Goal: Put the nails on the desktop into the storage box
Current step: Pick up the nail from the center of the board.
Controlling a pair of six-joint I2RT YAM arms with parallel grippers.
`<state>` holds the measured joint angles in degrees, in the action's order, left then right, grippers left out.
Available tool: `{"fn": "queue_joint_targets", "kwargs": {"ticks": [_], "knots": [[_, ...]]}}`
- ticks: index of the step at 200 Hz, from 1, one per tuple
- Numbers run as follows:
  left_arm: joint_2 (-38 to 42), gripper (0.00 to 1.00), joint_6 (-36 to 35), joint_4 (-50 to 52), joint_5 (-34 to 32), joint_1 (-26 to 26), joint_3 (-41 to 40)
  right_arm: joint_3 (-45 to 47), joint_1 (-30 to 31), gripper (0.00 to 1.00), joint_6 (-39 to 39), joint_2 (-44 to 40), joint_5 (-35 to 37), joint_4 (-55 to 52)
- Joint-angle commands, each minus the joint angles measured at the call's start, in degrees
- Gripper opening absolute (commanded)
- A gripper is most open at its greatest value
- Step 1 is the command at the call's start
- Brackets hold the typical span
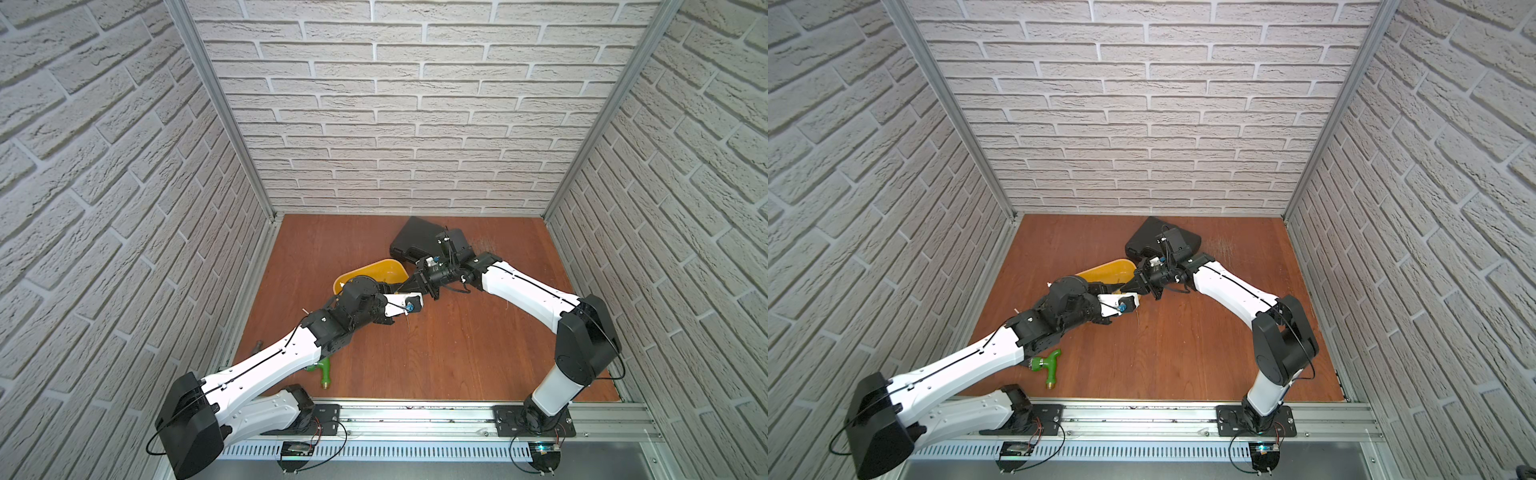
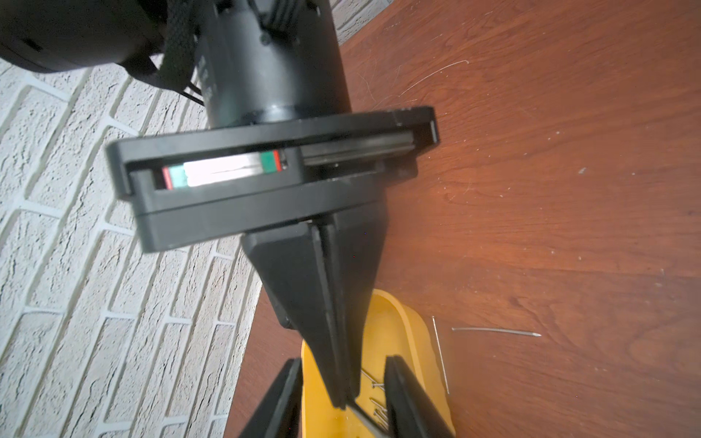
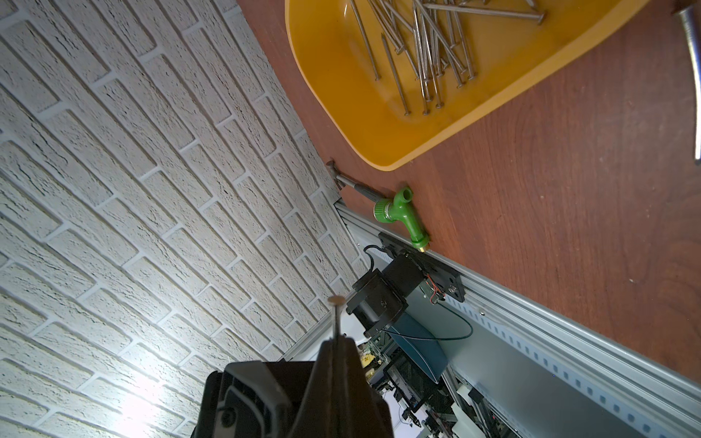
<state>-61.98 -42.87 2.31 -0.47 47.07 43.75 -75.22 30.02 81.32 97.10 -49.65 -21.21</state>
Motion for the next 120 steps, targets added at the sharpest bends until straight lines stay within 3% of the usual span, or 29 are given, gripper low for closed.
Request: {"fn": "queue_joint_targets", "kwargs": {"ticks": [1, 48, 106, 120], "knots": [[-0.4, 0.31, 0.2, 0.2, 1.5, 0.4, 1.8, -1.2, 0.4, 0.02, 1.7, 0.2, -1.2, 2.9], [-2.2, 0.0, 0.8, 1.9, 2.4, 0.2, 3.3, -1.2, 0.4, 0.02, 1.8, 0.5, -1.3, 3.5], [-3.5, 0.0, 1.4, 3.6, 3.3, -0.1, 3.9, 0.4, 0.3, 0.02, 3.1, 0.3, -1.8, 6.1], [-3.4, 0.0, 2.1, 4.1, 3.4, -0.5, 3.8, 0.3, -0.3, 0.12, 2.7, 0.9, -2.2, 5.4]]}}
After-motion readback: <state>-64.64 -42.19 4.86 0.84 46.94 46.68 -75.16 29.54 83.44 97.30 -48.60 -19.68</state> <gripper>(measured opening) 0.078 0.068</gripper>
